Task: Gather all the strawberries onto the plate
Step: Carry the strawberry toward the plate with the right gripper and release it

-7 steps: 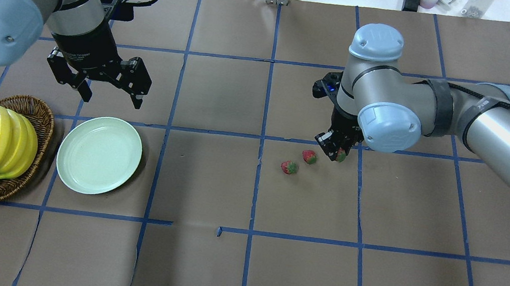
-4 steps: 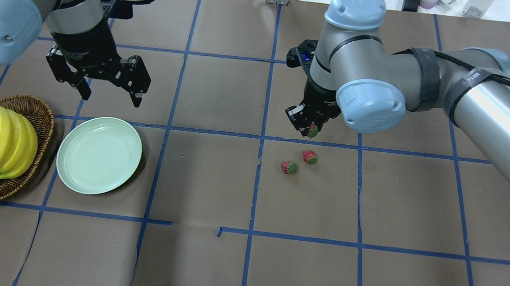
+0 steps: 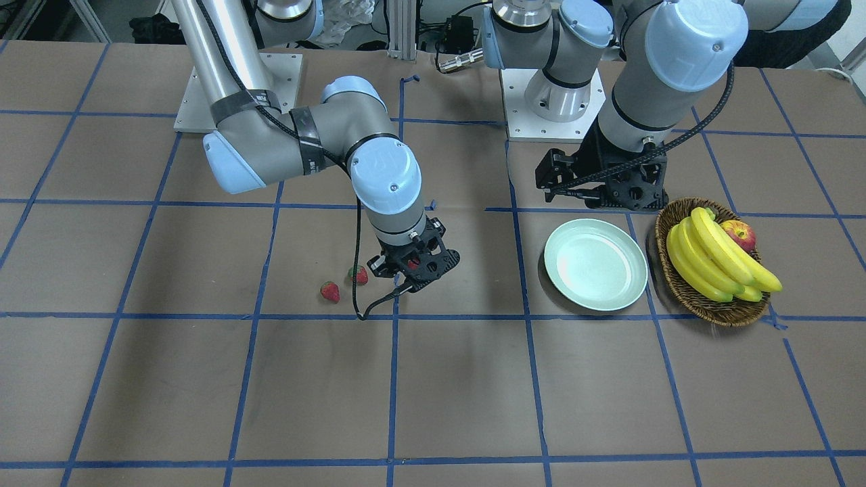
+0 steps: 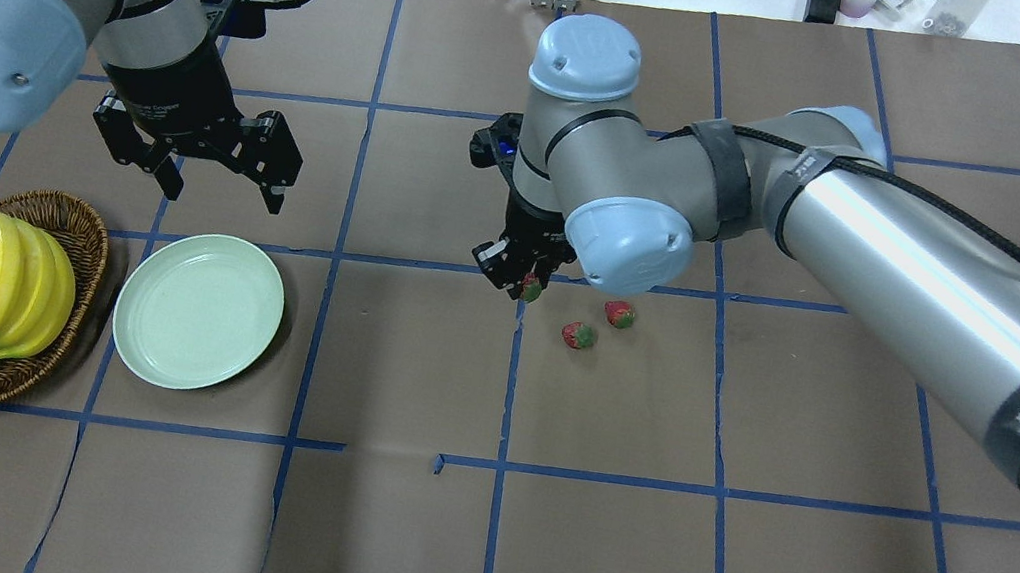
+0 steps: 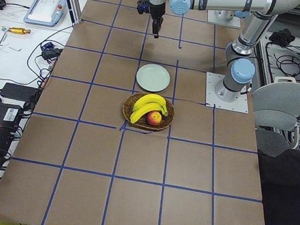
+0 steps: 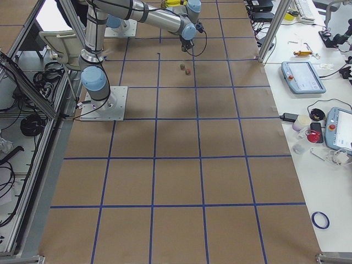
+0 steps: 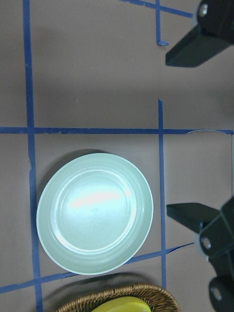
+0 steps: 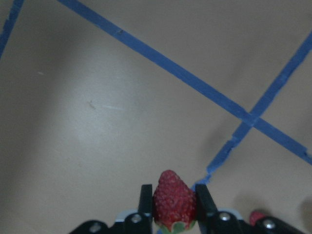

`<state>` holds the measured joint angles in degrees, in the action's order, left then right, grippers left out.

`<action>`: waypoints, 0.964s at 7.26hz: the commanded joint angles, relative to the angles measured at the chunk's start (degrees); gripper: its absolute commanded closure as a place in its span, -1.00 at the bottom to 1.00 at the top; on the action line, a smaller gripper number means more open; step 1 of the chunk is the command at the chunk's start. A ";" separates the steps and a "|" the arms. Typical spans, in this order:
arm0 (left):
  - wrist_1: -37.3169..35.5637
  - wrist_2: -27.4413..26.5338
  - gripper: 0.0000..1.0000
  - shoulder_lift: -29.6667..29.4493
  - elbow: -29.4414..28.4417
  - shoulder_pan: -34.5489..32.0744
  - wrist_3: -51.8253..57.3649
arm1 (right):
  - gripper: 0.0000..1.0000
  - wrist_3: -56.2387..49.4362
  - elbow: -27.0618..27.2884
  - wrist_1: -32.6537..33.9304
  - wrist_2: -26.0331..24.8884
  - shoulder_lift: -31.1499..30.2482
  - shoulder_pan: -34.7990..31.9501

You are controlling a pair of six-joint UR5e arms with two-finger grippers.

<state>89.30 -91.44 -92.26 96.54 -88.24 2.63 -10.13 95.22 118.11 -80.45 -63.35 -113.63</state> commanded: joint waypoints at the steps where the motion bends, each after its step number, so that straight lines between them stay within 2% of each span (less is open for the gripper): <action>1: 0.00 0.12 -1.00 -0.38 0.05 0.00 0.00 | 0.98 0.99 0.05 2.82 1.96 2.88 -1.24; 2: 0.00 0.12 -1.00 -0.38 0.05 0.00 0.00 | 0.77 0.99 0.05 3.17 4.32 3.93 -1.24; 4: 0.00 0.12 -1.00 -0.38 0.05 0.00 0.00 | -0.55 0.90 0.23 3.18 4.95 4.46 -1.24; 5: 0.00 0.21 -1.00 -0.47 0.14 0.00 0.00 | -1.00 0.90 0.05 3.09 5.30 4.55 -1.24; 7: 0.00 0.12 -1.00 -0.64 0.05 0.00 0.00 | -1.00 1.60 -0.21 2.13 4.44 1.76 -1.24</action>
<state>89.30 -91.30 -92.83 96.65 -88.24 2.64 -8.90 95.22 120.93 -75.24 -59.74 -114.87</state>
